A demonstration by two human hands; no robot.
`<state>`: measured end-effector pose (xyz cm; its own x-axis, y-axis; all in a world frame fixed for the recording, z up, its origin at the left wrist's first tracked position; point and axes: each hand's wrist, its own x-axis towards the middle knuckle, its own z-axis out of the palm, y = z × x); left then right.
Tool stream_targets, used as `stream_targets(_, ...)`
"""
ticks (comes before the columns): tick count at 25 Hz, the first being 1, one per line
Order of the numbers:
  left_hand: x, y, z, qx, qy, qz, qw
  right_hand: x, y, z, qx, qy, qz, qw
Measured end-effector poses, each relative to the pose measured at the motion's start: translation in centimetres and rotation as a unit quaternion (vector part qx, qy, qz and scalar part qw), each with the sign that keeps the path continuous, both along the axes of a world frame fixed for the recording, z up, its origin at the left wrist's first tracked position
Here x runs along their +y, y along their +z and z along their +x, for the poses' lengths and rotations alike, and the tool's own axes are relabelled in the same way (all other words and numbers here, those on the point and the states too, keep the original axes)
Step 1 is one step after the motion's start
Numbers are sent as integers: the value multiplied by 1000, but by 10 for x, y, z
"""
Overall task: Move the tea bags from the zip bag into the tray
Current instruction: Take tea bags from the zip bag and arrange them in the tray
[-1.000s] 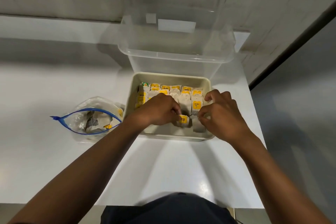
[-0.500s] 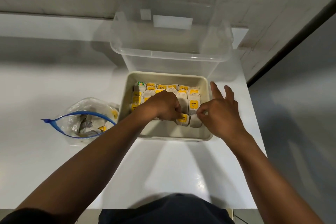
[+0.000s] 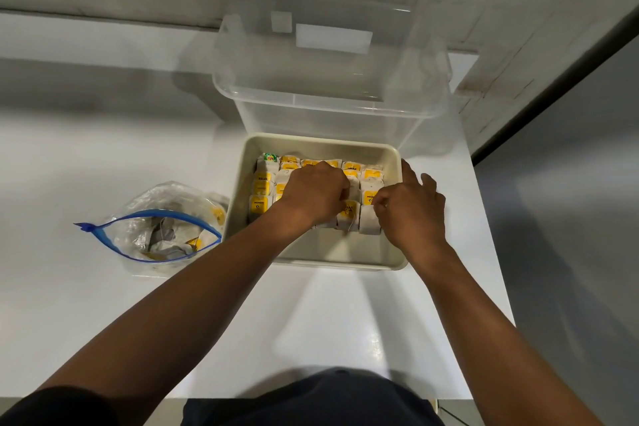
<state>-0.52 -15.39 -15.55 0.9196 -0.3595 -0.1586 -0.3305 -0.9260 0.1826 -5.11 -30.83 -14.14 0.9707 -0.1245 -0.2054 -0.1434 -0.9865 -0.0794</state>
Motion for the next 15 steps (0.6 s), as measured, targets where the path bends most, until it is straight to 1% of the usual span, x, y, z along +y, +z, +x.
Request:
stream_targets(5,0,-5,1,-13,1,-5,1000,7,-8,1,-48,-22,-29,998)
stream_targets(9,0,-6,-1,-16,0,-2,1000,7,-10,3,-51,-32,-64,996)
stream_targets(12,-1,-7,0,-23,6,6,1000,8,-11,4,-51,-35,-60,996)
stream_targets(15,-3,-6,1,-23,9,13,1000,7,-10,3,-51,-30,-34,998)
